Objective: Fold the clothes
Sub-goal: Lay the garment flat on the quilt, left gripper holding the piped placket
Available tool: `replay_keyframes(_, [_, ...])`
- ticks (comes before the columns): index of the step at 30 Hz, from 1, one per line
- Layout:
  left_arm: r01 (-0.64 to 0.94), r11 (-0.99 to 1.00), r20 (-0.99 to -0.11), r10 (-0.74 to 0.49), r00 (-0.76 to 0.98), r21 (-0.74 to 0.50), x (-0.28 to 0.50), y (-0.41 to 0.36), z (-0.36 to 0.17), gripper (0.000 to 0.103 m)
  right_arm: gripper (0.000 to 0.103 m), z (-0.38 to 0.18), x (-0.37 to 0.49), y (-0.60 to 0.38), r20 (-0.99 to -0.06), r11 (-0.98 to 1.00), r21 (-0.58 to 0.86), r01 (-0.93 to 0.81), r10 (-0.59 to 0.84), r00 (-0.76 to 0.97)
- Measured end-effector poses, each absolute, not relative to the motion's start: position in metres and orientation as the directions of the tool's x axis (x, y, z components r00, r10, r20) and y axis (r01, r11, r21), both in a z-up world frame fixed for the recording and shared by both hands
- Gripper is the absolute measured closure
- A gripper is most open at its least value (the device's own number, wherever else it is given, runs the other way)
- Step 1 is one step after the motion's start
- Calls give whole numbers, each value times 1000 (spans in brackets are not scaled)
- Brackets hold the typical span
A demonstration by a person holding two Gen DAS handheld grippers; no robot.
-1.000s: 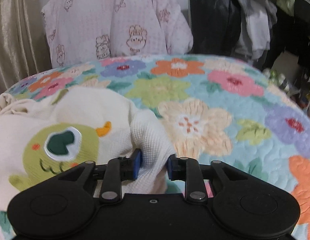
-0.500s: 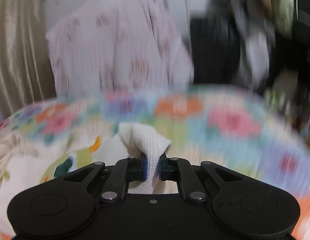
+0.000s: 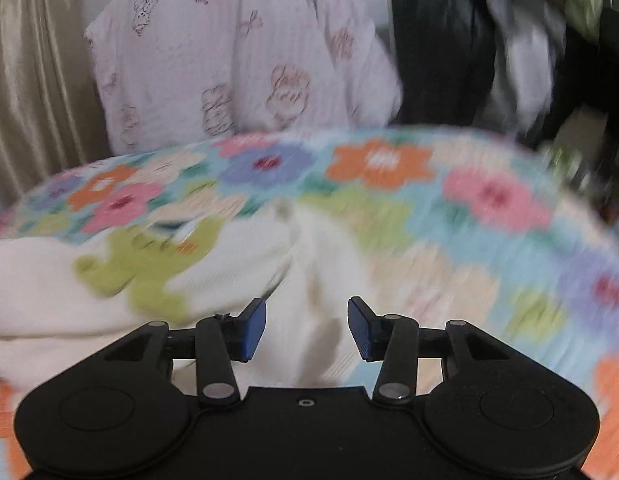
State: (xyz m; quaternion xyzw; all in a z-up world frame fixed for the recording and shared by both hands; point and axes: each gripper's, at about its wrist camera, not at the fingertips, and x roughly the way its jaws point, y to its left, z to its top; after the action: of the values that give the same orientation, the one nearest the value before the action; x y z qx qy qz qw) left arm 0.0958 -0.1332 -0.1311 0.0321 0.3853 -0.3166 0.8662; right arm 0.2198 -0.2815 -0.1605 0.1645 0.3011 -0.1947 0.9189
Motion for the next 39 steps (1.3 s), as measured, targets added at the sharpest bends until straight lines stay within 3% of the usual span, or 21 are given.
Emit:
replay_keyframes(2, [642,748,-686,-557,469,-169,70,-144,-140,49,52,-164,222,-269,-624,896,237,376,-157,766])
replay_keyframes(6, [759,638,-667,-622,410,-129,31,-168,-150,31,48,-179,225,-235,-612,933,318,169,66,788])
replay_keyframes(8, [775,614,-685,-630,366,-150,35,-179,-157,30,47,-188,229,-214,-639,950,305,70,150,754])
replay_keyframes(11, [800,582,-712,-623,323,-146,41,-196,-166,30,39,-194,232,-177,-691,990,142,-8,104,715])
replay_keyframes(15, [838,541,-720,-610,331,-73,45,-219,-170,18,11,-213,239,-151,-708,1000,-18,-25,5,706])
replay_keyframes(18, [847,530,-717,-599,357,-21,49,-236,-177,13,11,-221,243,-151,-696,999,-49,22,-50,716])
replay_keyframes(19, [841,541,-720,-584,375,0,50,-241,-179,13,19,-219,243,-155,-687,998,-50,47,-69,724])
replay_keyframes(20, [830,558,-718,-577,390,2,52,-243,-181,18,28,-216,243,-159,-679,995,-59,77,-96,728])
replay_keyframes(21, [818,575,-714,-573,401,-2,54,-245,-182,29,52,-213,242,-164,-677,992,-76,103,-127,725])
replay_keyframes(22, [807,590,-705,-587,399,-34,58,-243,-180,52,74,-210,239,-170,-681,987,-101,126,-161,714])
replay_keyframes(23, [800,597,-706,-592,388,-61,61,-242,-177,64,79,-206,236,-177,-679,980,-128,153,-199,706])
replay_keyframes(24, [791,606,-706,-595,383,-81,64,-241,-173,77,80,-201,230,-185,-669,972,-153,181,-236,704])
replay_keyframes(28, [761,649,-671,-577,466,-29,58,-235,-142,89,82,-187,205,-231,-645,929,-198,311,-363,672])
replay_keyframes(29, [745,667,-651,-576,494,-25,57,-230,-131,97,82,-182,199,-244,-638,916,-203,347,-393,662])
replay_keyframes(31, [711,703,-612,-574,545,-26,57,-219,-108,98,82,-167,187,-276,-601,868,-222,444,-480,639])
replay_keyframes(35, [662,735,-589,-602,538,-147,65,-186,-79,98,82,-146,160,-332,-527,757,-224,614,-624,577])
replay_keyframes(39, [690,714,-617,-598,513,-119,43,-177,-81,98,75,-168,147,-377,-604,674,-227,703,-664,441])
